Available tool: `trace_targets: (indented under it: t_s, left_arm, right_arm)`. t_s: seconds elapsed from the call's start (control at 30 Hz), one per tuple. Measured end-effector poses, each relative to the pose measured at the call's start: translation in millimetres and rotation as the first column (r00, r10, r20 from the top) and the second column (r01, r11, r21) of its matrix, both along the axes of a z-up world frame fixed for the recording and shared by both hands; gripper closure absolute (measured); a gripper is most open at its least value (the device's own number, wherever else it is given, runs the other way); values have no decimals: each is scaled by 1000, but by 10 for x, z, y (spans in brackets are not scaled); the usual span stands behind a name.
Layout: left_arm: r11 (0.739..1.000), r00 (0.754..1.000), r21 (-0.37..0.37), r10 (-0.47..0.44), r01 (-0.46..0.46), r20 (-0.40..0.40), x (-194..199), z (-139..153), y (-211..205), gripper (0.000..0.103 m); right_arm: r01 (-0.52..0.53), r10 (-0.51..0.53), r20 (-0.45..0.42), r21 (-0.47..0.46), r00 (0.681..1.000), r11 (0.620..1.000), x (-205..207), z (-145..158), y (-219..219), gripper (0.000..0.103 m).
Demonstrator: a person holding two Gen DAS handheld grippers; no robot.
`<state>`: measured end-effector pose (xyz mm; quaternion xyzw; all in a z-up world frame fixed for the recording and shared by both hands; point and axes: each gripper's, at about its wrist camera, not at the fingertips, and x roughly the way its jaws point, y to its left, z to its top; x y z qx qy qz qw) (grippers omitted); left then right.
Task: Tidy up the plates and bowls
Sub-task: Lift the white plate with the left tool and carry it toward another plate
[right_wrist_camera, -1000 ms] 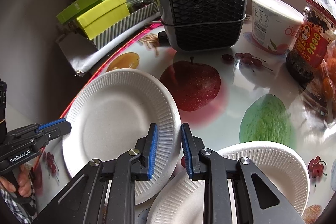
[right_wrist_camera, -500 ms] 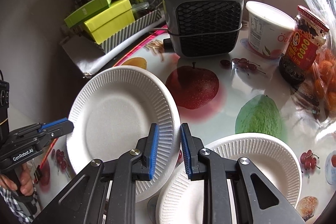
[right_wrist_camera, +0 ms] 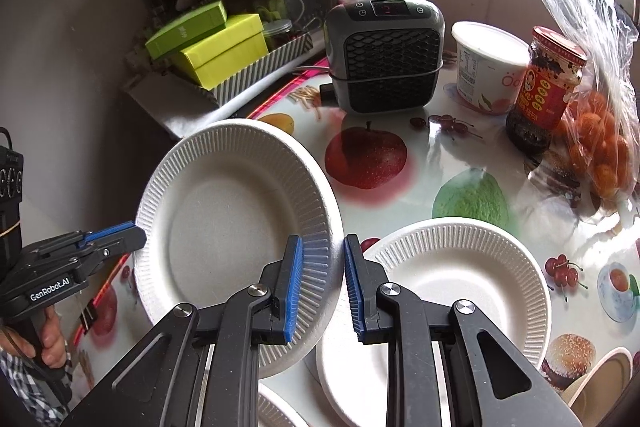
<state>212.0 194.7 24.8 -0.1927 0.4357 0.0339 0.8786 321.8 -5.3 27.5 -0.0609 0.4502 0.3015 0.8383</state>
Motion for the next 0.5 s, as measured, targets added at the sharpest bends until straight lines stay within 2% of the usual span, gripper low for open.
trace_targets:
  t_s: [0.5]
  left_arm:
    - [999, 1000, 20, -29, 29, 5, -413, 50, -254, 83]
  right_arm:
    - [17, -17, 10, 2, 1000, 1000, -504, 79, -227, 83]
